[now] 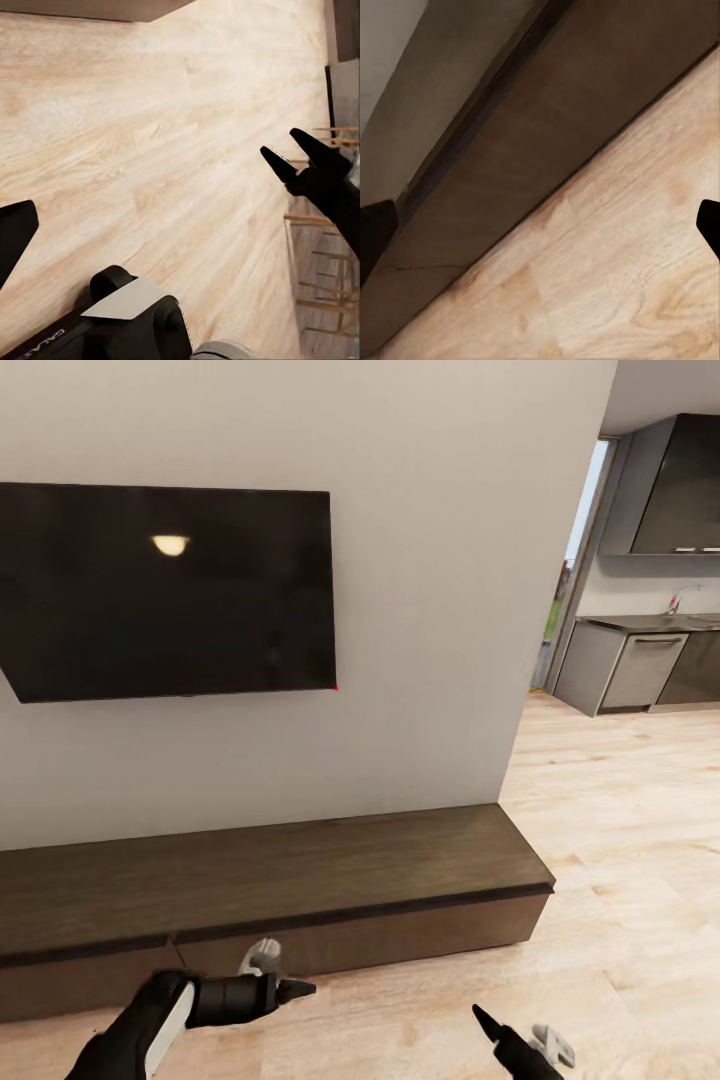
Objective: Place each of the two pumpkins and all three candles from the living room inside a cabinet in the living room (use any cabinet), then make sure every cabinet is closed, and position the cauldron so it is next to a table in the living room.
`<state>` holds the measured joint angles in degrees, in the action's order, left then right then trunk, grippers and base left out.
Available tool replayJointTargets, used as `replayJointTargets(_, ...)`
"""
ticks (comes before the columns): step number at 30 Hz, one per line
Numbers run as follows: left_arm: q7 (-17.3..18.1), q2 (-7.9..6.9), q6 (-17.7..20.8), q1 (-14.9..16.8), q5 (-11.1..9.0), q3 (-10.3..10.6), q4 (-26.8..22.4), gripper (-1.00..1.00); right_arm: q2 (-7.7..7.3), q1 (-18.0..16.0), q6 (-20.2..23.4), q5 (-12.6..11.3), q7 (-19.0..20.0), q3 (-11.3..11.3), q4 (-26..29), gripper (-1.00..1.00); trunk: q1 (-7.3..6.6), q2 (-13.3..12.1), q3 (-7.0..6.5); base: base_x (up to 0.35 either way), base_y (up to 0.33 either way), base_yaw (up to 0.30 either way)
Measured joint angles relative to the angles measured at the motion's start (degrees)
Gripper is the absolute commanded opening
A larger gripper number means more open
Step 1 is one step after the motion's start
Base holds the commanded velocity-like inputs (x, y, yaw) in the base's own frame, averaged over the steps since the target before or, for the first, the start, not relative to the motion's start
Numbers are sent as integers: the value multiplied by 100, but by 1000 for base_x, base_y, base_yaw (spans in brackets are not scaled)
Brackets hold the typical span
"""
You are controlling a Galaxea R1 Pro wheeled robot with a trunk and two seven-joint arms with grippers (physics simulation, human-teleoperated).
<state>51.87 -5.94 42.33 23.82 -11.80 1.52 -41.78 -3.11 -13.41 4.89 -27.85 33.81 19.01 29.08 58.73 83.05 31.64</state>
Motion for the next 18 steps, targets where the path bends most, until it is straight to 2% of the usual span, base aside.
replayJointTargets(2,82,-13,355,59,-50,-2,-304,100,-120,0,282,-418,315,235,6,100,0,0,0,0,0,0)
replayJointTargets(4,116,-20,730,104,-141,-4,-453,100,-187,0,478,-944,468,355,16,100,0,0,0,0,0,0)
replayJointTargets(5,136,-36,936,144,-255,-15,-502,100,-215,0,551,-1403,524,397,19,100,0,0,0,0,0,0)
replayJointTargets(6,180,-68,1023,164,-367,-38,-515,100,-232,0,581,-1724,549,410,20,100,0,0,0,0,0,0)
replayJointTargets(9,529,-256,1147,190,-823,-112,-505,100,-255,1,620,-2493,576,430,10,100,0,0,0,0,0,0)
replayJointTargets(12,961,-364,1216,196,-1078,-130,-445,100,-260,1,762,-2918,732,433,13,100,0,0,0,0,0,0)
replayJointTargets(18,1342,-387,1398,198,-1162,-160,-406,100,-246,1,1277,-3156,986,441,9,100,0,0,0,0,0,0)
